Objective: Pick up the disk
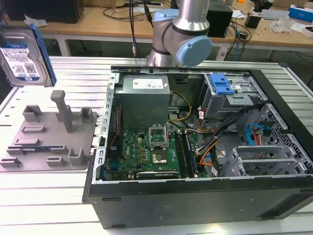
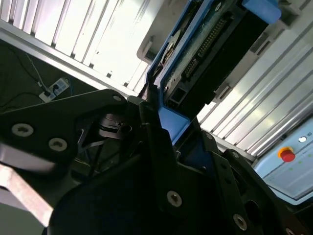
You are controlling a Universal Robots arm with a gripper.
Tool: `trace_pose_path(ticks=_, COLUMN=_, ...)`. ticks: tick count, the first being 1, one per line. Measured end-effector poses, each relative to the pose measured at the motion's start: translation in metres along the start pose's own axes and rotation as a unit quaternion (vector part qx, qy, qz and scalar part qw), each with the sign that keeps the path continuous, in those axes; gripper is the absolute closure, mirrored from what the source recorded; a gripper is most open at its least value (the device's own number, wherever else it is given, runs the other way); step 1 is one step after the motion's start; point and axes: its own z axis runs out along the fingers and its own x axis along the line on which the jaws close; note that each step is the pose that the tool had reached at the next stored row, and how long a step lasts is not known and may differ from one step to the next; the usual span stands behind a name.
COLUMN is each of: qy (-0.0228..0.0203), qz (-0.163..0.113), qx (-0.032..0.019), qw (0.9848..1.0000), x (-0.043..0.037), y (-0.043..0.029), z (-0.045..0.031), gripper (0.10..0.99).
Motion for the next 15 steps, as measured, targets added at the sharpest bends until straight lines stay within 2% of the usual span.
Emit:
trace_pose_path(ticks=4, qy=-0.0003, qz=0.0, qx=0.0, qw=1.0, x=0.0005, y=0.0002, z=-0.0229, gripper=0.718)
trace_pose_path(ticks=15, qy=-0.0005, qz=0.0, qx=0.0, qw=1.0, x=0.0005, y=0.0002, z=-0.0239, gripper=0.718)
